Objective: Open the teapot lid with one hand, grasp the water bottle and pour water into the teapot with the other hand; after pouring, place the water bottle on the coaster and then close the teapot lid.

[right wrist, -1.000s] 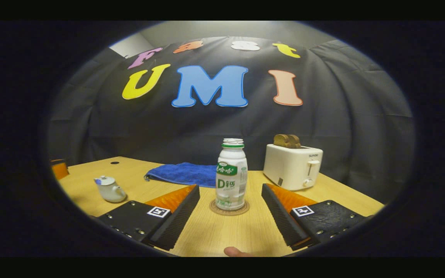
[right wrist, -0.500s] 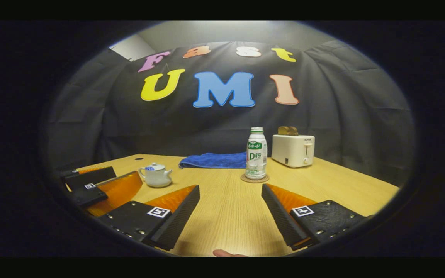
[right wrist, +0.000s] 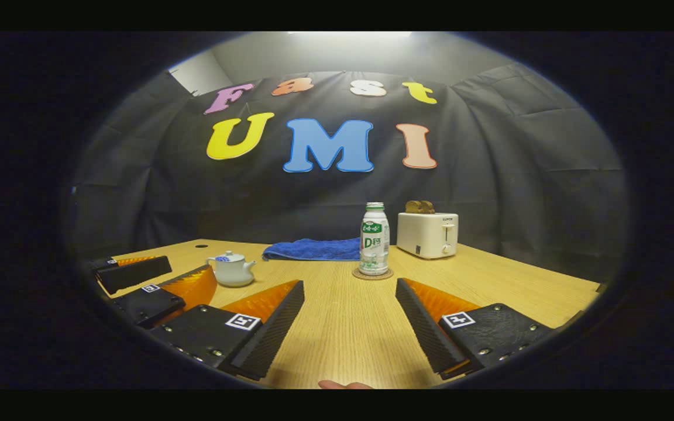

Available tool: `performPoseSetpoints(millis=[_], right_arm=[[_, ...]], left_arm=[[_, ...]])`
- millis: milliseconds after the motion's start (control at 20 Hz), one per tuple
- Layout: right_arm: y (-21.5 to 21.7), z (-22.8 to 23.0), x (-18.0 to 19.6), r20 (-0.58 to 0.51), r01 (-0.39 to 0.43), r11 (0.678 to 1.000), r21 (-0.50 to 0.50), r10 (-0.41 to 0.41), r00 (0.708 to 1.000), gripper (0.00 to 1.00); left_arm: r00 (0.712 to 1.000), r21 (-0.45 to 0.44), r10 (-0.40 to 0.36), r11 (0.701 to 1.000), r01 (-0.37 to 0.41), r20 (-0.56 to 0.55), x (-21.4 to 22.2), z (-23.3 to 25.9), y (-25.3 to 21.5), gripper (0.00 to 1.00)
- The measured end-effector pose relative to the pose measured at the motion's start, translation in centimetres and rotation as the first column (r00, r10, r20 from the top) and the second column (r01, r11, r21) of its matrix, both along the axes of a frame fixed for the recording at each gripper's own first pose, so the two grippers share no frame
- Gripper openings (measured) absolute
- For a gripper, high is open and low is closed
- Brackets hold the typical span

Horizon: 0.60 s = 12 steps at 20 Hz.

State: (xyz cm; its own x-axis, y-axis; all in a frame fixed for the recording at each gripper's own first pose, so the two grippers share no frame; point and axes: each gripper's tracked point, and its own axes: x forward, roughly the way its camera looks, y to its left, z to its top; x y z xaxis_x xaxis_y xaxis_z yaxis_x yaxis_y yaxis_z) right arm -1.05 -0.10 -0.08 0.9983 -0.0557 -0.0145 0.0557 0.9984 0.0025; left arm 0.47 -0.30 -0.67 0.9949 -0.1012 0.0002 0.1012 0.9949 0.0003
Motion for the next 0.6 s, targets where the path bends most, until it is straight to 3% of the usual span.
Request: performPoseSetpoints(millis=[150,300,600], right_arm=[[-0.2,0.0,0.0,-0.001,0.004,1.0,-0.001,-0.004,1.0,0.97],[-0.1,0.0,0.1,-0.002,0.005,1.0,-0.001,-0.005,1.0,0.97],[-0.2,0.0,0.2,0.0,0.011,1.0,-0.001,-0.011,1.0,0.96]], left_arm=[[0.999,-0.001,-0.048,0.999,0.048,0.005,-0.1,0.3,-0.7,0.95],[0.996,-0.002,-0.093,0.996,0.093,0.006,-0.2,0.2,-1.4,0.99],[0.992,-0.001,-0.126,0.992,0.126,0.01,-0.3,0.4,-1.7,0.95]])
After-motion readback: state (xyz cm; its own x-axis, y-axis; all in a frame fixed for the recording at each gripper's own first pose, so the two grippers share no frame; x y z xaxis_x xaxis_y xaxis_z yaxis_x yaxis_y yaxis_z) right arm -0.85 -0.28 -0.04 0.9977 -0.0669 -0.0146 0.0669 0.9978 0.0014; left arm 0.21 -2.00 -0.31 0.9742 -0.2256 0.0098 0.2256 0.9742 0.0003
